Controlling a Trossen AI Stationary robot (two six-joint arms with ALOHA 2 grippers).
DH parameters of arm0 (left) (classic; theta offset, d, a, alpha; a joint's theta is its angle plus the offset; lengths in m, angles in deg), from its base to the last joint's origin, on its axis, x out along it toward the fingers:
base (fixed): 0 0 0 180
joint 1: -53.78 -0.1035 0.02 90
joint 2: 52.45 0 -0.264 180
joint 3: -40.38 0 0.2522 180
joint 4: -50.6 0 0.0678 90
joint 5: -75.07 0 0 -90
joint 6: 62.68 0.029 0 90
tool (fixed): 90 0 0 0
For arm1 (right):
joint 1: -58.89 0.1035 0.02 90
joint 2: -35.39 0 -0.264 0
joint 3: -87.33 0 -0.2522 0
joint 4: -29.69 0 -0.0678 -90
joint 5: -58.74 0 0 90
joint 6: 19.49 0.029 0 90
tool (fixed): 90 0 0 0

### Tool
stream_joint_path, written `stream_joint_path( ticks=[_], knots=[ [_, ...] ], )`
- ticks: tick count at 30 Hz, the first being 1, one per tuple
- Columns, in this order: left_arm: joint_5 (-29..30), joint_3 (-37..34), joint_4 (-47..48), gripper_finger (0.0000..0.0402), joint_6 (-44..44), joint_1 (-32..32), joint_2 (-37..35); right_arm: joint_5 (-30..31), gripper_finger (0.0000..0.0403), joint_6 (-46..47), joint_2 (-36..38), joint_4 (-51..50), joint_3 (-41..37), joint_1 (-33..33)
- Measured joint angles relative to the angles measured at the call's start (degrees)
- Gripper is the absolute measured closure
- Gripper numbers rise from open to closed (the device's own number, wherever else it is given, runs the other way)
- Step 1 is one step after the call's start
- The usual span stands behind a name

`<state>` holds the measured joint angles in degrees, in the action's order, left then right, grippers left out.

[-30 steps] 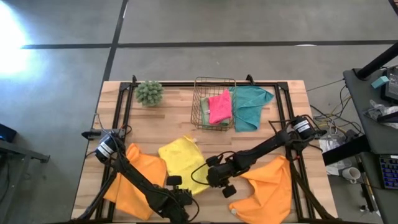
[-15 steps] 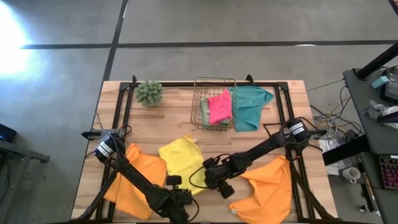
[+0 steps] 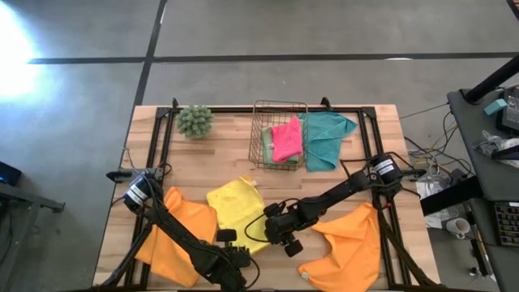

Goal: Fold microfiber towels
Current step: Fold the yellow towel

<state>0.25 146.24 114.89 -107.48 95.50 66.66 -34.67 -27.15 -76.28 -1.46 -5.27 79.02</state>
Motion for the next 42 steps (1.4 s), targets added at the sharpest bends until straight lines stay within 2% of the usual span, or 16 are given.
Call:
stream_joint_path(
  ticks=[7, 9, 17, 26, 31, 35, 39, 42],
  knots=[
    [-0.17, 0.00, 0.75, 0.0392, 0.09, 0.00, -0.02, 0.38, 0.0374, 0.06, 0.22, -0.30, -0.08, -0.25],
    [-0.17, 0.00, 2.80, 0.0392, 0.06, -0.01, -0.23, 0.65, 0.0388, -0.42, 0.60, -0.46, -0.11, -0.25],
    [0.05, 0.02, 5.12, 0.0392, 0.05, -0.07, -4.39, 1.25, 0.0394, 5.54, 4.53, -5.79, 1.62, 0.73],
    [-2.45, 2.14, 4.78, 0.0392, 0.14, 0.10, -9.10, 0.53, 0.0394, 18.44, 5.64, -19.48, 12.79, 5.66],
    [-6.79, 3.59, 1.75, 0.0392, -0.24, 0.16, -10.92, -0.23, 0.0394, 27.43, 5.40, -21.02, 16.33, 8.41],
    [-8.08, 4.57, 0.50, 0.0392, -3.34, 0.71, -11.39, -0.44, 0.0394, 33.49, 5.38, -21.11, 18.20, 10.56],
    [-7.96, 4.89, 0.75, 0.0392, -5.25, 1.57, -11.41, 1.77, 0.0394, 36.46, 5.38, -20.85, 18.80, 11.48],
    [-7.04, 4.17, 2.78, 0.0392, -8.71, 1.80, -11.43, 6.63, 0.0394, 37.04, 5.38, -20.91, 18.70, 10.82]
  ],
)
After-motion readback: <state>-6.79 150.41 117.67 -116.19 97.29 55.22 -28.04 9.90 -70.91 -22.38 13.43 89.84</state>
